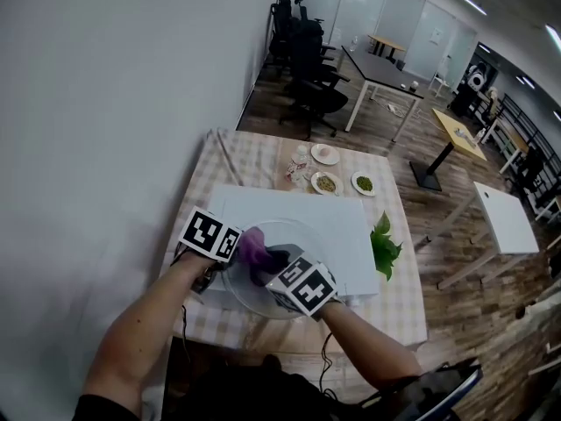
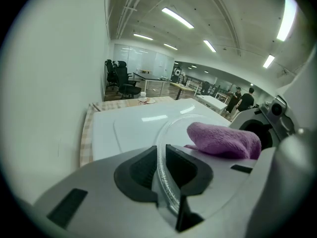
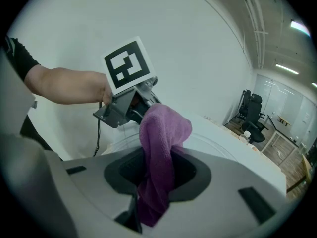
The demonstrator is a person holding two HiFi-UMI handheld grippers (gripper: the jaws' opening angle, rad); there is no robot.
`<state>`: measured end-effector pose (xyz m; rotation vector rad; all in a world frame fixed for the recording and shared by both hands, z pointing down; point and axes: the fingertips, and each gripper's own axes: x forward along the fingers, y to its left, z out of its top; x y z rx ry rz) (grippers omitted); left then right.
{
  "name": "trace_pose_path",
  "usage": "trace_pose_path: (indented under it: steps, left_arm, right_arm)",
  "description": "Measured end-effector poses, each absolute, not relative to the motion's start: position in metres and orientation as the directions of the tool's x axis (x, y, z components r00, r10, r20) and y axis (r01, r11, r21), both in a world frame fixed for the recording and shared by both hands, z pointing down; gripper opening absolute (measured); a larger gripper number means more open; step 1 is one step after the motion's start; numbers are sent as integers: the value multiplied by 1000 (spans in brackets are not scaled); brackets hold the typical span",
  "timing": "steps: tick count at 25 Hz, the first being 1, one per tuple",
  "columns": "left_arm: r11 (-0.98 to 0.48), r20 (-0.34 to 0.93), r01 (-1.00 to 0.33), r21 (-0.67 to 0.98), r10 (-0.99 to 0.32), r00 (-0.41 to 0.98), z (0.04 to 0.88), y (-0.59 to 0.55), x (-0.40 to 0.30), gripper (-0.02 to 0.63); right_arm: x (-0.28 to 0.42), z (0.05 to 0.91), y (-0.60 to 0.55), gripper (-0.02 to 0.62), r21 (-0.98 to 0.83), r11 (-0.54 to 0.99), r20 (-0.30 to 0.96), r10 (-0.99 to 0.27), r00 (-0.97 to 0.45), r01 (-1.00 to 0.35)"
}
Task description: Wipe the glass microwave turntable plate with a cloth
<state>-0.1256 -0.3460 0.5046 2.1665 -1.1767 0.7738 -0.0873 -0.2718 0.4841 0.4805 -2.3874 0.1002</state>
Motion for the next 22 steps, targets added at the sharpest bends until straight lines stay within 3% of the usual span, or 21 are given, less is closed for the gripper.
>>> trace_pose_path:
  steps: [22]
  left_arm:
    - [-457, 711, -863, 217, -532, 460, 506, -352, -125, 63]
  right_arm:
    - [-85, 480, -189, 121, 45, 984, 650, -162, -743, -175]
